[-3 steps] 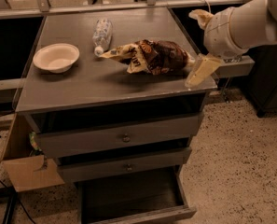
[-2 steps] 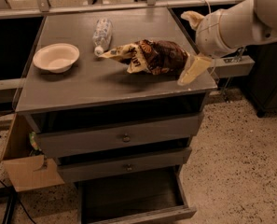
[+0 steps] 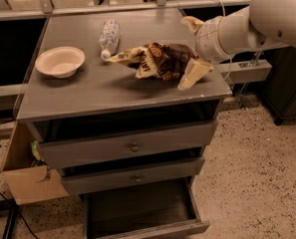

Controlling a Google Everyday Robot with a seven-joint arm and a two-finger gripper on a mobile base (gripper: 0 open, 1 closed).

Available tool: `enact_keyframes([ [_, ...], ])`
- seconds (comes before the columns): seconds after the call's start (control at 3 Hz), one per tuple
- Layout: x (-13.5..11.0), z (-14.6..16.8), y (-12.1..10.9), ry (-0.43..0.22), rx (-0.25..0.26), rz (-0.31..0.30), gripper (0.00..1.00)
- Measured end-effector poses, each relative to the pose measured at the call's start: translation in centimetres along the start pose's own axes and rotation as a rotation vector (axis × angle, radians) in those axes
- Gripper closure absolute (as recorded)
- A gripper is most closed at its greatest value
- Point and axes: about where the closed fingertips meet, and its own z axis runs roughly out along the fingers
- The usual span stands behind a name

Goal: Place brown chip bag into bottom drawer

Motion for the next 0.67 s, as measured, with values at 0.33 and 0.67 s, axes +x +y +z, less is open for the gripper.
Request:
enact_keyframes([
  [0.33, -0.2, 1.7, -0.3, 0.002, 0.007, -0.019, 0.00],
  [0.67, 0.2, 3.8, -0.8, 0.064, 0.011, -0.027, 0.00],
])
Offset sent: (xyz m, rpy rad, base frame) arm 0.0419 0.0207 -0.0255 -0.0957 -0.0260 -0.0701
